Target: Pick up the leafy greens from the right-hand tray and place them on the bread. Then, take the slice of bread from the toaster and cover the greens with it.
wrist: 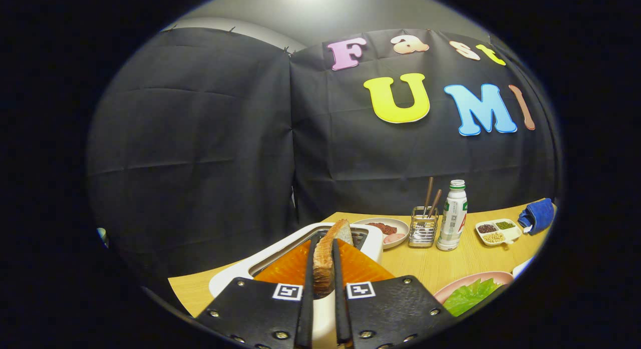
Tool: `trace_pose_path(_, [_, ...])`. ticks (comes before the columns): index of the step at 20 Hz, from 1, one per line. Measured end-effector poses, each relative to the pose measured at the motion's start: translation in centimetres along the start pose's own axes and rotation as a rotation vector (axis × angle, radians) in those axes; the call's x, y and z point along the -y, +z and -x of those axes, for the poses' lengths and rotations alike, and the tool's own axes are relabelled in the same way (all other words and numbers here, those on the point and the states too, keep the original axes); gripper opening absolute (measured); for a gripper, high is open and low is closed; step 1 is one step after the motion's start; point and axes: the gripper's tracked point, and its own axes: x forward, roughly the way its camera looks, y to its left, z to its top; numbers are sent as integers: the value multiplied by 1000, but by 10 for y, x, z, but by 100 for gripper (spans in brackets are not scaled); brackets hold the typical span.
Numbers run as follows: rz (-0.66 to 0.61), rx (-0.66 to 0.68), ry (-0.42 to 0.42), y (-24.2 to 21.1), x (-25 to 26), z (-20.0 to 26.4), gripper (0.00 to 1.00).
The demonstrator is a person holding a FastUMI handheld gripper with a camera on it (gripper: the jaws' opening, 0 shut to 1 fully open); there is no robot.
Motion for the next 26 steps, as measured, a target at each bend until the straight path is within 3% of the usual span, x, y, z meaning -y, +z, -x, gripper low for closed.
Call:
trace_pose_path(2, [-20, -9, 14, -1, 1, -1, 13])
trace_pose_path(3, [-25, -8, 23, 1, 0, 2, 4])
trace_pose_path(8, [-69, 25, 58, 20, 1, 7, 4])
trace_pose_path(15, [-189, 181, 98, 97, 22, 42, 3])
trace_pose_path(19, [-144, 251, 42, 124, 64, 74, 3])
trace_pose_path(26, [-114, 211, -97, 94, 153, 115, 3])
